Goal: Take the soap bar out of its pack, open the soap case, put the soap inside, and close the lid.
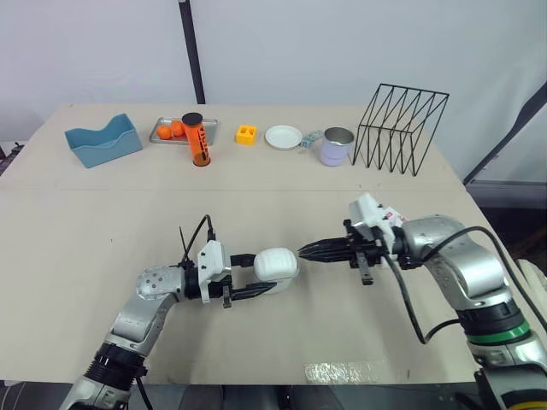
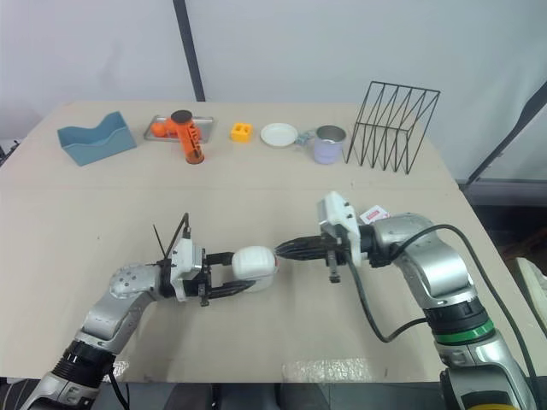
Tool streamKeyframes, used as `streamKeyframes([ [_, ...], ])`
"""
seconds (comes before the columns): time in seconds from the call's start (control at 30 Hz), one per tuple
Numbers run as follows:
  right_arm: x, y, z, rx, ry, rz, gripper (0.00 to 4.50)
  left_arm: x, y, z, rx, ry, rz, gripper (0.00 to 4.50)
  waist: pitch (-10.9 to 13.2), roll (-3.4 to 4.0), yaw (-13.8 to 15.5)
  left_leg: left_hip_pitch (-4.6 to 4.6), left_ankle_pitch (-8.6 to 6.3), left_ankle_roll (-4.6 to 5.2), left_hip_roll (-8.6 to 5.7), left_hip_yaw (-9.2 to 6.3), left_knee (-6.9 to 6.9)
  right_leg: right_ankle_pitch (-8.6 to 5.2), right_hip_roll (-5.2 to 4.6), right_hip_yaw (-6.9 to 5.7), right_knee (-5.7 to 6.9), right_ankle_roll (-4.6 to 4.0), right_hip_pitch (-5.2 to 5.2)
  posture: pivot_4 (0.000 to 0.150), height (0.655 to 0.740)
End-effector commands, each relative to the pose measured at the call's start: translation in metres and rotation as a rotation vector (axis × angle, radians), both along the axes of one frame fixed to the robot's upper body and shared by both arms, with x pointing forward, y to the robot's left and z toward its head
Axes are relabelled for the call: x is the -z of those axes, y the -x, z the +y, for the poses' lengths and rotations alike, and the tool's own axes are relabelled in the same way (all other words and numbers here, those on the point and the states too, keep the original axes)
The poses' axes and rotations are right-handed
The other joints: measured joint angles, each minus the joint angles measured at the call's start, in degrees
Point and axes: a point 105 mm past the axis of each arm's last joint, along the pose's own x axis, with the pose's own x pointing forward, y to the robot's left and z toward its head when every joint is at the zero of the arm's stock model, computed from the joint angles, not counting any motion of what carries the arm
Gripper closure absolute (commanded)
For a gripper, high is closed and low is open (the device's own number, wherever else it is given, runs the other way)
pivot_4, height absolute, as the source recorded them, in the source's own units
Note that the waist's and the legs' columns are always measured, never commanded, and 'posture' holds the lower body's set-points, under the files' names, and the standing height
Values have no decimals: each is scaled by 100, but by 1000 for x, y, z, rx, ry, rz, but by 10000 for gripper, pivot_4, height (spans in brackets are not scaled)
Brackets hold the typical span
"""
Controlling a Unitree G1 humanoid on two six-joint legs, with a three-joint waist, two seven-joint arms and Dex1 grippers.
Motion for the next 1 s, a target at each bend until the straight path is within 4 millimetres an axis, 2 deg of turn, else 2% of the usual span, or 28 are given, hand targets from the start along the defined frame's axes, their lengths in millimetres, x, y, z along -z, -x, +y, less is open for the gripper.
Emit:
streamKeyframes([
  [0.03, -12, -3, -15, 15, -50, -103, 44556, -7, -5, 8, -29, 5, -14, 24945, 2, 0, 0, -1, 0, 0, 0, 0, 0, 0, 0, 0, 0, 0, 0, 1500, 7400],
  [0.07, -10, -3, -18, 21, -53, -104, 44556, -8, -5, 9, -31, 9, -9, 24945, 3, 0, 0, -1, 0, 0, 0, 0, 0, 0, 0, -1, 0, 0, 0, 1500, 7400],
  [0.17, 1, 1, -24, 11, -52, -147, 38068, -9, -6, 10, -31, 8, -2, 24945, 5, 1, 3, -2, 0, 0, -1, -1, 0, 0, 0, -1, 0, 1, 0, 1500, 7400],
  [0.23, 4, 4, -25, 6, -66, -149, 28906, -9, -6, 10, -29, 6, 1, 24945, 8, 5, -1, -2, 0, 0, -1, 0, 0, 0, -1, 0, -1, 0, 0, 1500, 7400],
  [0.33, 11, 8, -27, -7, -61, -135, 18878, -10, -7, 11, -27, 4, 3, 24945, 13, 13, 1, -2, 0, 0, -2, 1, 1, 0, -1, 0, 0, 0, 0, 1500, 7400],
  [0.37, 13, 9, -28, -11, -61, -135, 12833, -11, -7, 11, -26, 2, 3, 24945, 13, 13, 2, -2, 0, 0, -2, -1, 1, 0, -1, -1, 0, 0, 1, 1500, 7400],
  [0.47, 15, 15, -29, -31, -62, -126, 322, -11, -7, 12, -24, 0, 3, 24945, 13, 13, 3, -2, 0, 0, -3, 0, 1, 0, -1, 0, 0, 0, 1, 1500, 7400],
  [1.0, 23, 23, -25, -83, -81, -162, 322, -13, -2, 16, -18, -6, 39, 24945, 14, 14, 2, -2, 0, 0, -2, -1, 1, 0, -1, -1, 0, 0, 1, 1500, 7400],
])
